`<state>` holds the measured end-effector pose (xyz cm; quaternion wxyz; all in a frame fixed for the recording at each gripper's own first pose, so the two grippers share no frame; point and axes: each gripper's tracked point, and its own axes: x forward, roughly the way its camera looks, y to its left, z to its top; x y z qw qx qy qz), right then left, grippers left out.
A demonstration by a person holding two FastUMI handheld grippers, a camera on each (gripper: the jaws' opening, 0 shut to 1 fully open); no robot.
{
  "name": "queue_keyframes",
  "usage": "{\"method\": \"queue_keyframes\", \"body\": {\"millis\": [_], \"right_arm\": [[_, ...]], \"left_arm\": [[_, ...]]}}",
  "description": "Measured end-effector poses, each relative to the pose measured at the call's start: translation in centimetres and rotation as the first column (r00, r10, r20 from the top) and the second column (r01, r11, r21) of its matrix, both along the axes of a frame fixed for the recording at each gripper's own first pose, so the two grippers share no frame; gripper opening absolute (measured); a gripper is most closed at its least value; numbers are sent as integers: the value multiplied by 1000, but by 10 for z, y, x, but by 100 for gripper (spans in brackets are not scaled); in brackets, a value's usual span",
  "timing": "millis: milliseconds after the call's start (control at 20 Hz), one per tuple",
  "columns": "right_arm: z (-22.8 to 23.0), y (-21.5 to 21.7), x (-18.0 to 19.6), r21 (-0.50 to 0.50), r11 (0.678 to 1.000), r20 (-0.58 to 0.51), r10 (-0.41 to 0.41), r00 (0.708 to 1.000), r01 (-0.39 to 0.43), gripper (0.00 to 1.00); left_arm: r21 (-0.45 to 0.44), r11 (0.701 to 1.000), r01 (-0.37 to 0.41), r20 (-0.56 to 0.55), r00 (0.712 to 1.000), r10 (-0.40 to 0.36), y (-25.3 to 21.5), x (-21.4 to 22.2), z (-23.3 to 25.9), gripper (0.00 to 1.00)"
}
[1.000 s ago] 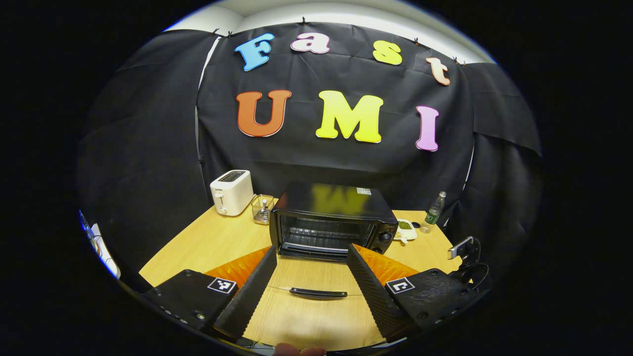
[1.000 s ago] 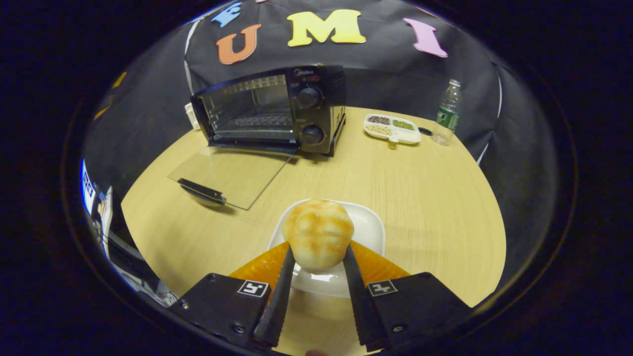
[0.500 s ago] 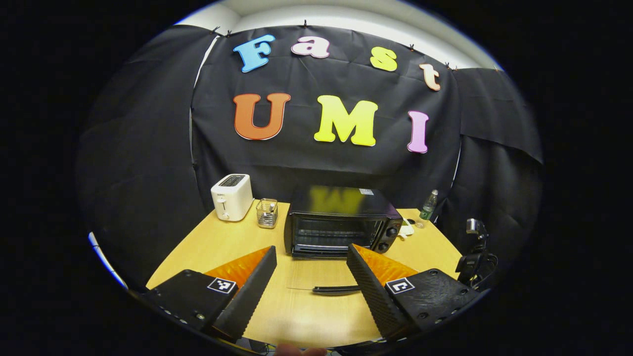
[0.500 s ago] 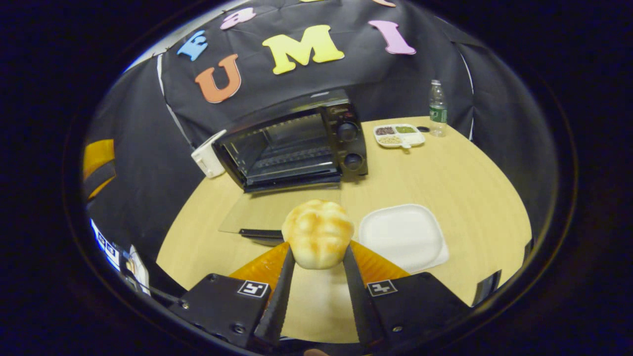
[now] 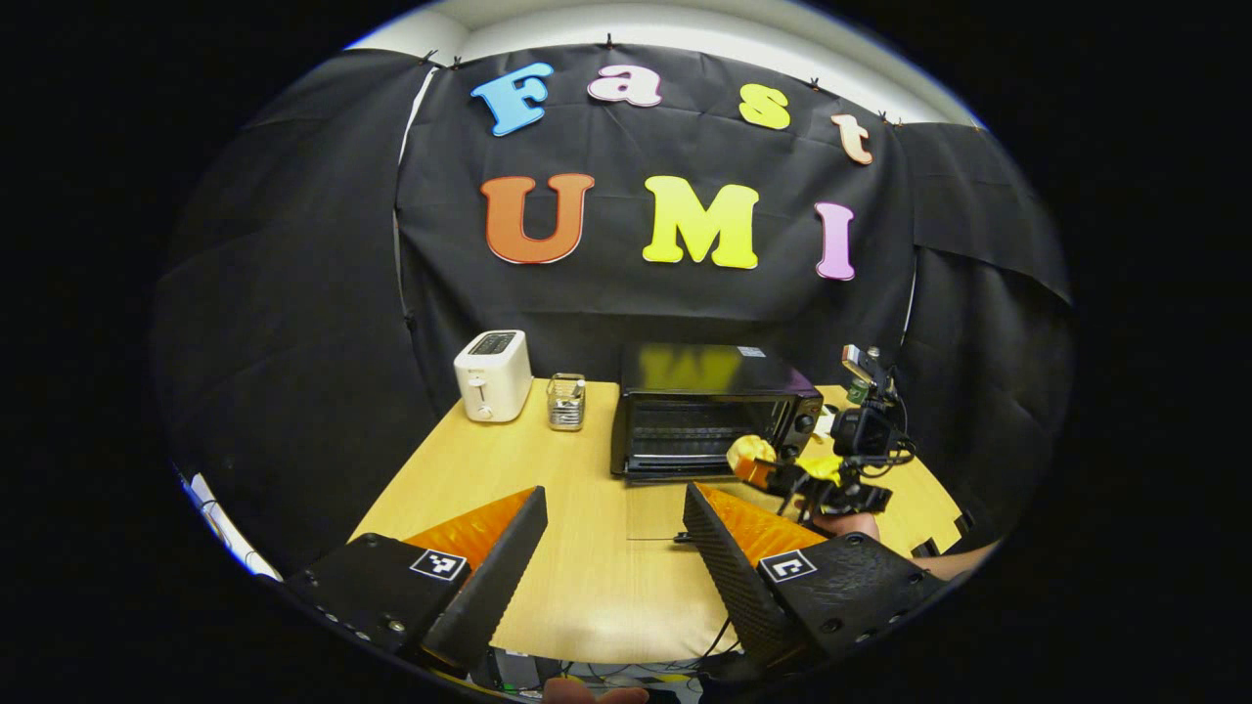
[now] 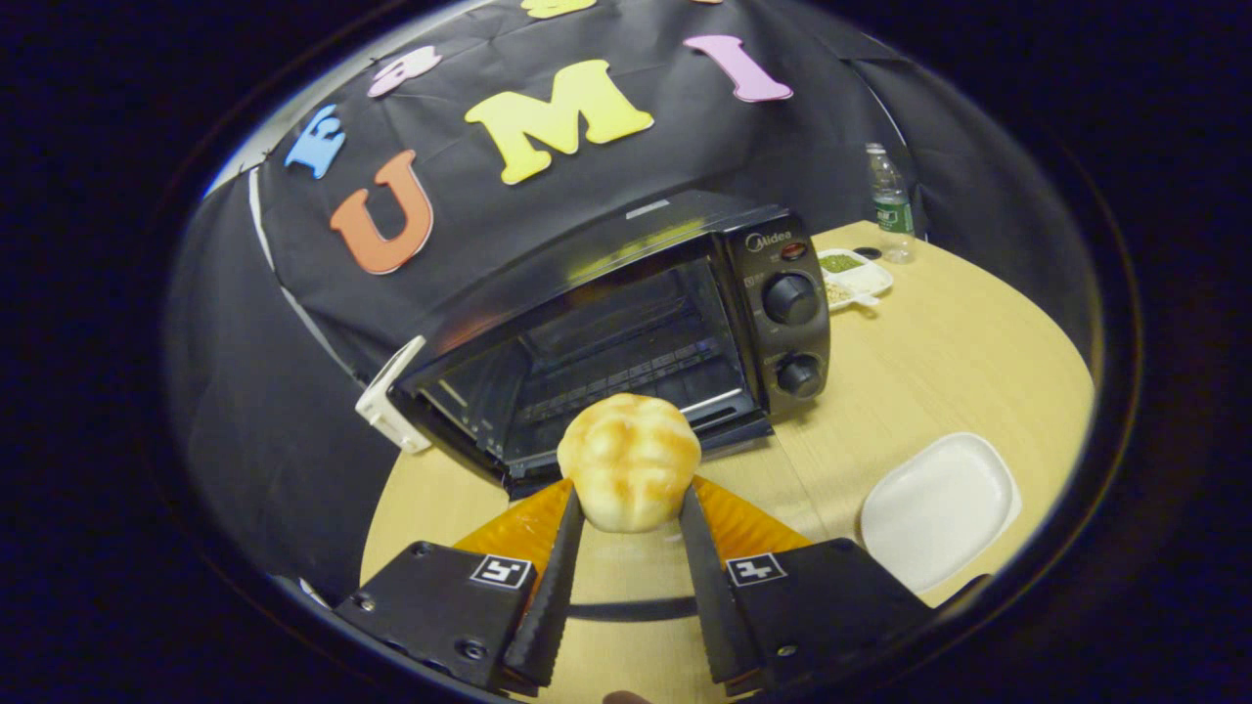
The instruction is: Open the electric oven with the left hand, put the food in, and close the electric oven.
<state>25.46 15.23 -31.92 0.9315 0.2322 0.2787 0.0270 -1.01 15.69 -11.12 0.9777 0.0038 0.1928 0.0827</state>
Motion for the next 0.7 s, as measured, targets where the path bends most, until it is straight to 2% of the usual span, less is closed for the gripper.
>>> {"method": "queue_keyframes", "body": {"millis": [250,450,700], "right_arm": [[-9,5,65,20,993,10,-113,994,113,58],[-25,9,97,22,985,6,-169,986,169,58],[-37,18,119,-18,984,18,-174,985,175,60]], "left_arm": [[-24,998,-62,-49,997,61,20,-20,-12,93],[-5,996,-88,-67,994,88,35,-26,-14,93],[-1,996,-88,-81,993,87,41,-28,-18,93]]}}
